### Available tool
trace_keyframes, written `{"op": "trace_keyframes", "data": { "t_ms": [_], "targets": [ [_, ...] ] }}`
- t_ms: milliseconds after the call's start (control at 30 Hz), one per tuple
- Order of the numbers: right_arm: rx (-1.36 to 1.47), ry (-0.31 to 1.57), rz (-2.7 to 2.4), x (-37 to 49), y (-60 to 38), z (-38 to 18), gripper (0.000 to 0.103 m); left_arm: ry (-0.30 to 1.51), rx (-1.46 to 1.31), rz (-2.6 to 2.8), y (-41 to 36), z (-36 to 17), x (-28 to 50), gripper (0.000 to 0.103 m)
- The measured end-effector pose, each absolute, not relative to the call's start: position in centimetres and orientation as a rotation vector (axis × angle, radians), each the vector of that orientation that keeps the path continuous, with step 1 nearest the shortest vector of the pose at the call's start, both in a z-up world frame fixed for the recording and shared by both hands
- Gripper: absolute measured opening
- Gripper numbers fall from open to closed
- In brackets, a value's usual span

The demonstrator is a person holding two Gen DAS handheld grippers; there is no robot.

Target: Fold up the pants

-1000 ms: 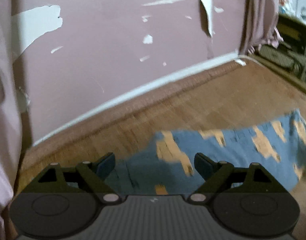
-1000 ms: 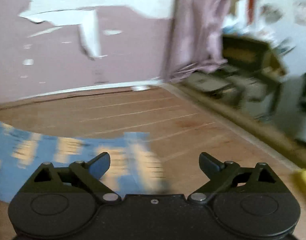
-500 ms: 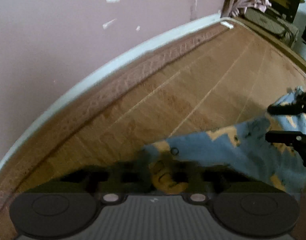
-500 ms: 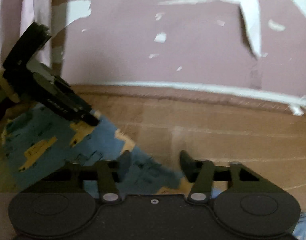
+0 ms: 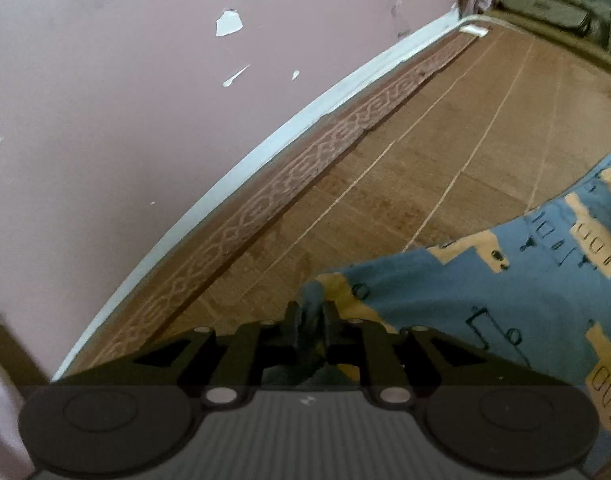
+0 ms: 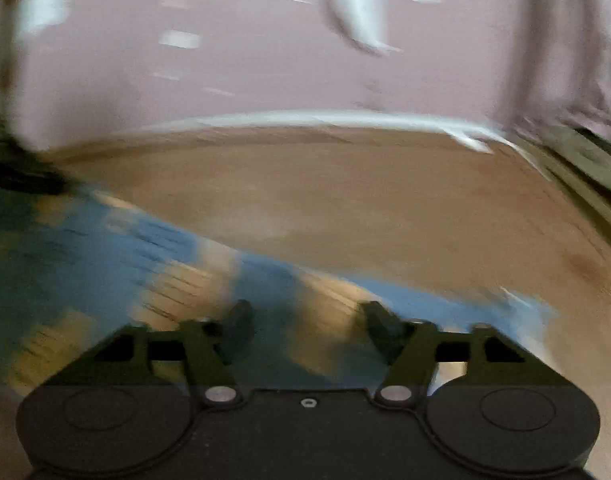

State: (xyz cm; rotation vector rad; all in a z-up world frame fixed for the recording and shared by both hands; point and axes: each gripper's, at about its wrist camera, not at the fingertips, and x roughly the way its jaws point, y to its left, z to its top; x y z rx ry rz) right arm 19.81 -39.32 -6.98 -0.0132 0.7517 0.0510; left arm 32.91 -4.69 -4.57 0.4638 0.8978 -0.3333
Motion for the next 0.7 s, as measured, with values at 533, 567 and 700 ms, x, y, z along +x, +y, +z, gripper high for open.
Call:
{"op": "trace_keyframes", "data": {
  "t_ms": [533,567,700],
  "targets": [
    [0.235,0.689,-0.202,9.7,-50.3,-7.3,0.095,0.86,0.449,-0.711,-25.6,1.1,28.3,0.095],
    [0.224,0.695,-0.198,10.0,-50.4,-7.5,0.092,0.852,0.503,-0.752,-27.7,1.0,28.1,0.095],
    [0.262,0.661,-0.155,10.2,-51.8,-7.2,0.089,0.804,0.721,-0.859,-34.5,0.0,27.7,0.094]
  ]
}}
